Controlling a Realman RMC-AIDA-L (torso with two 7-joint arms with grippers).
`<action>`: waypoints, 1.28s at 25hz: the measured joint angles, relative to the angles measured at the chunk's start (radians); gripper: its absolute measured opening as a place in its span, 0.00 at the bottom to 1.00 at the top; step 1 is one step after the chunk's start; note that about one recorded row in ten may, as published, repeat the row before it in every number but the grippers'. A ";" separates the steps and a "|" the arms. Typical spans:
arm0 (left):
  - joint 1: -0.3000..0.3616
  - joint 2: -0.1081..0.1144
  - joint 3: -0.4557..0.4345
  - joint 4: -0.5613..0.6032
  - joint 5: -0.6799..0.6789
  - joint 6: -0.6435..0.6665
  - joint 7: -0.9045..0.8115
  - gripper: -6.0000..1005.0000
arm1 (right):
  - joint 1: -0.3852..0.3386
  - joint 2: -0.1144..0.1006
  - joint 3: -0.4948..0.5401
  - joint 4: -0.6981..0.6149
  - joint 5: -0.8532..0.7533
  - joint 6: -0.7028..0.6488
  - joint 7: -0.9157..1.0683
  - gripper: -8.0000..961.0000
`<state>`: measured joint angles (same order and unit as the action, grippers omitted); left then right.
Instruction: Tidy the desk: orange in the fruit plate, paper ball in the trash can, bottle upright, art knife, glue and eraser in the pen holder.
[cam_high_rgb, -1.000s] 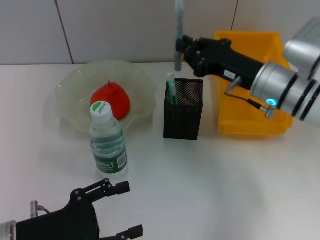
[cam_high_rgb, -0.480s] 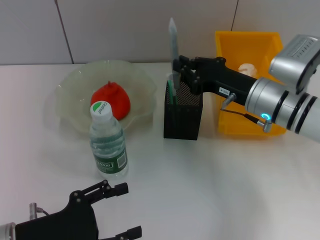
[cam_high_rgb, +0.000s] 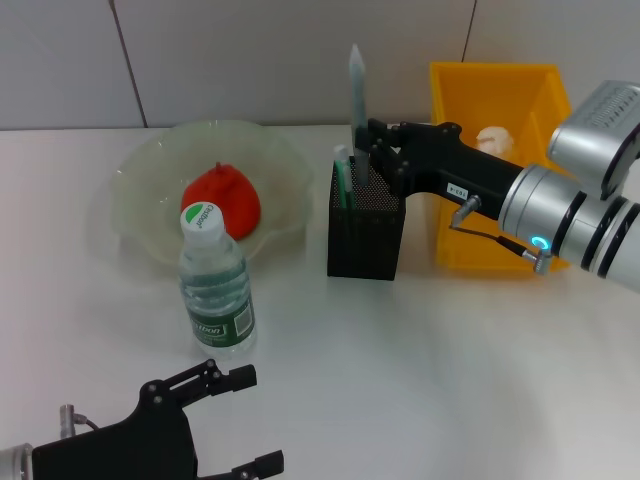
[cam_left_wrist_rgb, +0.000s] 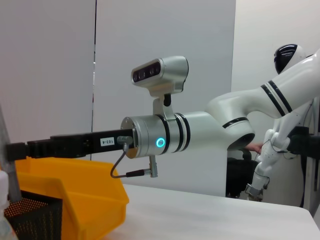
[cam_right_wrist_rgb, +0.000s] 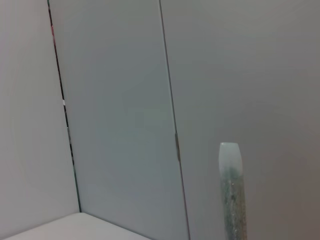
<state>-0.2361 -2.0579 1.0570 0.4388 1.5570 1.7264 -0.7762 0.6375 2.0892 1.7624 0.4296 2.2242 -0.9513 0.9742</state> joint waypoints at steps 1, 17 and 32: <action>0.000 0.000 0.000 0.000 0.000 0.000 0.000 0.82 | -0.008 0.000 -0.001 0.001 0.002 -0.001 -0.006 0.18; 0.002 0.003 -0.008 0.000 0.000 -0.002 0.000 0.82 | -0.181 -0.009 0.016 0.135 0.084 -0.197 0.005 0.59; -0.013 0.001 -0.044 -0.005 -0.001 -0.032 -0.002 0.82 | -0.483 -0.040 0.039 0.305 -0.343 -0.579 0.079 0.82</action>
<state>-0.2488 -2.0572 1.0127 0.4336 1.5562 1.6944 -0.7785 0.1548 2.0497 1.8011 0.7348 1.8816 -1.5304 1.0535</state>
